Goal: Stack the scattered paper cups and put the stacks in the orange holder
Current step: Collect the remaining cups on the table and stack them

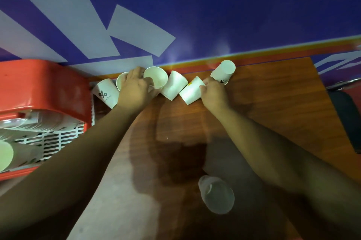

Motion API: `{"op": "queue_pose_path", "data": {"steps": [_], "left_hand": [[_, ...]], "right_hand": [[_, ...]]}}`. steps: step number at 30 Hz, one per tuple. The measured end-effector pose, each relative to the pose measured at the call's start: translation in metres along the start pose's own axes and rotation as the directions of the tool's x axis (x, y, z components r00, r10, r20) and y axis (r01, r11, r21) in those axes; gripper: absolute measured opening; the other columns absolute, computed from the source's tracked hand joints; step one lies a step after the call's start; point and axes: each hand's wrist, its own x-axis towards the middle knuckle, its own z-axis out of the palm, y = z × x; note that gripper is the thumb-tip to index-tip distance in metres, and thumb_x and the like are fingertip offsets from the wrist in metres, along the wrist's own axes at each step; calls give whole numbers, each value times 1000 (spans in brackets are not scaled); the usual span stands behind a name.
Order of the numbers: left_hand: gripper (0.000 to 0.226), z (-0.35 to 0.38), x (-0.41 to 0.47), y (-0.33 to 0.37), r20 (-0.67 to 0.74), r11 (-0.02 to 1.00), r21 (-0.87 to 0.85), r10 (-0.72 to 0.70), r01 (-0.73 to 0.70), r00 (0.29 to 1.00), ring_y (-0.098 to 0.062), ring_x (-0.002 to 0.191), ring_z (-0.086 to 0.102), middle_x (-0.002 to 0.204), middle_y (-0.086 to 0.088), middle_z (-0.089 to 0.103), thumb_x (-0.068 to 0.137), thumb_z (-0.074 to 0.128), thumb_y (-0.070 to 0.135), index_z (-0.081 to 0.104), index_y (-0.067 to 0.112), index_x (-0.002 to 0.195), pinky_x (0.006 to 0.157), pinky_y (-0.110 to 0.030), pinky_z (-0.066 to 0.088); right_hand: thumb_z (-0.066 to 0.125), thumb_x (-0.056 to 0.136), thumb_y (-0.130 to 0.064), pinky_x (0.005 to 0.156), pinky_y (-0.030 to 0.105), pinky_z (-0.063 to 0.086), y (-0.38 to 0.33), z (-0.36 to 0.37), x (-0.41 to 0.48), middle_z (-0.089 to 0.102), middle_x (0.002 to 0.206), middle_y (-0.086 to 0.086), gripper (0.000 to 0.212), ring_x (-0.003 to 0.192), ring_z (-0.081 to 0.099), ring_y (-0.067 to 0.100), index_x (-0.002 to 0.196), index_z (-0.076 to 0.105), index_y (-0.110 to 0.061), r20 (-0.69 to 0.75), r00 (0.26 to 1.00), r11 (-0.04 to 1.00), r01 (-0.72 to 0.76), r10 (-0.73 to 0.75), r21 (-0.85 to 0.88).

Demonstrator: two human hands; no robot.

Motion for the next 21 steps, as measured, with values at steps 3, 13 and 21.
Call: {"op": "queue_pose_path", "data": {"steps": [3, 13, 21], "left_hand": [[37, -8, -15, 8, -93, 983, -181, -1, -16, 996, -29, 124, 50, 139, -13, 50, 88, 75, 34, 74, 1, 105, 99, -34, 42], [33, -31, -112, 34, -79, 682, -730, -138, 37, 987, -13, 105, 60, 118, -5, 56, 89, 71, 41, 66, 9, 91, 91, -23, 48], [21, -39, -183, 67, 15, 322, -943, -216, 86, 976, -12, 97, 62, 105, 2, 68, 92, 67, 33, 62, 23, 111, 81, -34, 50]], "right_hand": [[57, 95, -13, 72, 27, 42, -4, -13, -20, 69, 96, 11, 15, 89, 61, 24, 99, 65, -1, -32, 999, 973, -24, 32, 228], [74, 81, -14, 94, 32, 50, 9, -77, -123, 53, 119, 0, 11, 110, 59, 14, 75, 67, -20, -73, 997, 842, 51, -13, 536], [79, 76, -17, 95, 13, 38, 26, -119, -233, 55, 130, -15, 16, 119, 52, -5, 76, 67, -26, 114, 951, 849, 198, -287, 490]]}}
